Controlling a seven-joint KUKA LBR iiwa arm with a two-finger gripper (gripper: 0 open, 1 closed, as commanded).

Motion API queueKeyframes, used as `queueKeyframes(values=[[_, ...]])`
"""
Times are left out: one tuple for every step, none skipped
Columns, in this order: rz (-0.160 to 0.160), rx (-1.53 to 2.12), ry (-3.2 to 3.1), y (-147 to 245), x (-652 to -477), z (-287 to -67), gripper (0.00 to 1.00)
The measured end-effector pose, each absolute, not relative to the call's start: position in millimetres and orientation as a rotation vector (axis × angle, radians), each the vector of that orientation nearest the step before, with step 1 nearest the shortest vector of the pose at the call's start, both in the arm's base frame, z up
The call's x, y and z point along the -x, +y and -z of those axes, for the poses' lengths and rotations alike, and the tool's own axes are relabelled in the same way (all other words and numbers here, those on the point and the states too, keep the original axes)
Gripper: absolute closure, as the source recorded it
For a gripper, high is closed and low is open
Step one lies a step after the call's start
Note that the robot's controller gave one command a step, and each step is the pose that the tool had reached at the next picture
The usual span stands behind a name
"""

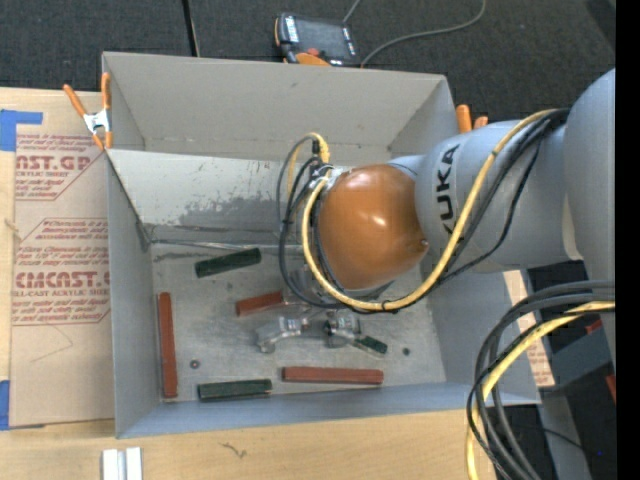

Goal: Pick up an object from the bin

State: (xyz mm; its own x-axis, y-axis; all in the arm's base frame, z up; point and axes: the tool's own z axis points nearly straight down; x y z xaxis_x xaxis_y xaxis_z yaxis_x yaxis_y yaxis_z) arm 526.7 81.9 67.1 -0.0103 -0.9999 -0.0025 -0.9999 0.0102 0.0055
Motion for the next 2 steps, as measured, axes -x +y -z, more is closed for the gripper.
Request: queueKeyframes(values=[[0.002, -2.547, -1.845, 89, -556.5, -77, 0.0], [0.002, -2.555, -1.835, 107, -575.9, -77, 0.0]])
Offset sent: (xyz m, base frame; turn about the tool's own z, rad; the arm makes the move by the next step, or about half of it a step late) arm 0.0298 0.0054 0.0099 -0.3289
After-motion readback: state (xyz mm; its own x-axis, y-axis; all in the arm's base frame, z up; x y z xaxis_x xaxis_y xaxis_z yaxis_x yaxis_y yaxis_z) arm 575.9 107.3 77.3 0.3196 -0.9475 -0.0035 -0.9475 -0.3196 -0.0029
